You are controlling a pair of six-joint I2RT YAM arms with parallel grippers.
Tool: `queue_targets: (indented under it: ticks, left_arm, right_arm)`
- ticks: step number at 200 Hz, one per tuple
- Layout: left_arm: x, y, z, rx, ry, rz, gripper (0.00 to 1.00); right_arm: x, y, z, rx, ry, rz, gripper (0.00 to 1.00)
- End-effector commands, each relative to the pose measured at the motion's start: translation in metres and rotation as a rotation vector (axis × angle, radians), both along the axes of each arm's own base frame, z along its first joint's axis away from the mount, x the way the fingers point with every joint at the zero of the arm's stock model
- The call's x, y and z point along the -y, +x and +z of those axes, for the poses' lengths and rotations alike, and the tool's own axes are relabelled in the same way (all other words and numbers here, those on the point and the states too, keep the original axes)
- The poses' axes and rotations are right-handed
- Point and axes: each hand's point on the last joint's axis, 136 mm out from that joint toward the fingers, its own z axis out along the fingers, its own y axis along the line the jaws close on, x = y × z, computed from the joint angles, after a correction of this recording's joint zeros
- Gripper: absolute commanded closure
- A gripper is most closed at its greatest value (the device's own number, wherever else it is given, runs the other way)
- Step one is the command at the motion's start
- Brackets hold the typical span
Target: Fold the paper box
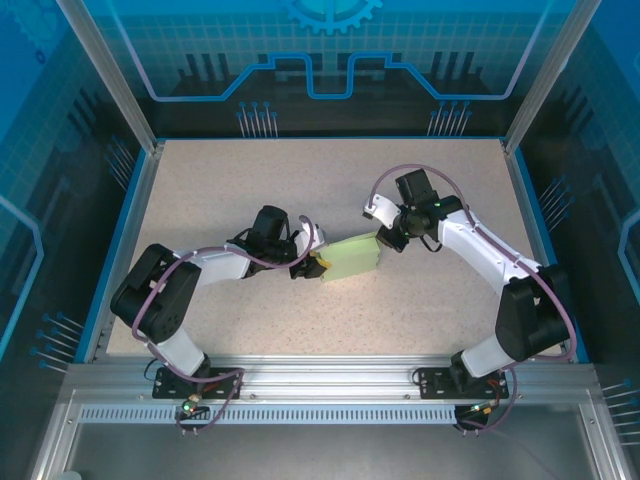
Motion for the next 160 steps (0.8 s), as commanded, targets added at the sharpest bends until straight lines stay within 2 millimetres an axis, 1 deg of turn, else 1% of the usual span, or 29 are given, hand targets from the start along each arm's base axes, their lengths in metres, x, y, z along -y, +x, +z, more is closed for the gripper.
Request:
queue_targets:
  ticks: [1,74,92,120,160]
  left_arm:
    - [0.002,0.007,0.008,0.022,-0.021,-0.005,0.56]
    - [0.002,0.008,0.007,0.017,-0.019,0.002,0.56]
    - [0.002,0.007,0.007,0.016,-0.018,0.0,0.56]
    - [0.002,0.008,0.007,0.016,-0.017,0.004,0.56]
    - [0.001,0.01,0.007,0.015,-0.013,0.022,0.58]
  right_arm:
    - [0.006,0.001,-0.005,-0.022,-0.012,-0.038,0.85]
    - [0.008,0.002,-0.011,-0.037,-0.018,-0.052,0.79]
    - [0.008,0.003,-0.01,-0.033,-0.012,-0.055,0.84]
    - [0.006,0.0,-0.008,-0.044,0.004,-0.065,0.88]
    - [-0.002,-0.003,0.007,-0.073,0.065,-0.157,0.97]
